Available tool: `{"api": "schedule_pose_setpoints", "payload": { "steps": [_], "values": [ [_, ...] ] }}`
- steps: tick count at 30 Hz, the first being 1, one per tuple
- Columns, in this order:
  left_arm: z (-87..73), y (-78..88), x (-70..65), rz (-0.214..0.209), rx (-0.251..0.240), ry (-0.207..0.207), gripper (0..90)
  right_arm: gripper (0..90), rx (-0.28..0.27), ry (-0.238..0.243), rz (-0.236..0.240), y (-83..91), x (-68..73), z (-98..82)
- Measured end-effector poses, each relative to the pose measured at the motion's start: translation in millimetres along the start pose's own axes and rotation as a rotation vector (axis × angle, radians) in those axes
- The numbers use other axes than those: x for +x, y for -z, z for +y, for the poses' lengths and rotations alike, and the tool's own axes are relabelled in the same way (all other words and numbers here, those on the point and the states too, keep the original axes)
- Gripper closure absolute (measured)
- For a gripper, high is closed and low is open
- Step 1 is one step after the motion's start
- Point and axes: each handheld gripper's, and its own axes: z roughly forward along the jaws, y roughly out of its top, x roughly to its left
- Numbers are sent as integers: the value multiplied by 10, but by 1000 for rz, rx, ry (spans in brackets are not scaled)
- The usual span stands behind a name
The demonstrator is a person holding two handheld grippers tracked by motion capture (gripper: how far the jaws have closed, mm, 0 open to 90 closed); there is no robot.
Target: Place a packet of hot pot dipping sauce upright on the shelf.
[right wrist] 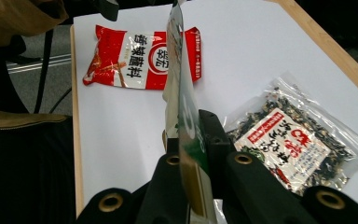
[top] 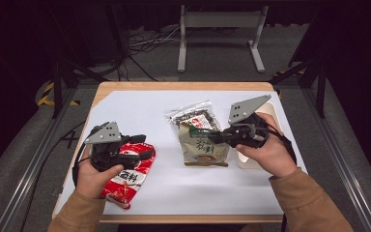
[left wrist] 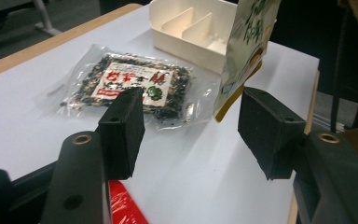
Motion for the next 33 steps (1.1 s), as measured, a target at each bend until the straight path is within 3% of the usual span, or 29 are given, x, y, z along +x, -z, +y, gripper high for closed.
{"api": "schedule_pose_setpoints", "payload": {
  "steps": [12, 23, 33],
  "values": [
    [-82, 95, 139, 78, -16, 5, 386, 898, 4, -11, -102, 222, -199, -5],
    [-166, 140, 222, 113, 9, 29, 375, 898, 6, 0, -216, 436, -446, -106],
    [-212, 198, 292, 129, 6, 58, 364, 898, -2, 30, -272, 612, -653, -197]
  ]
}}
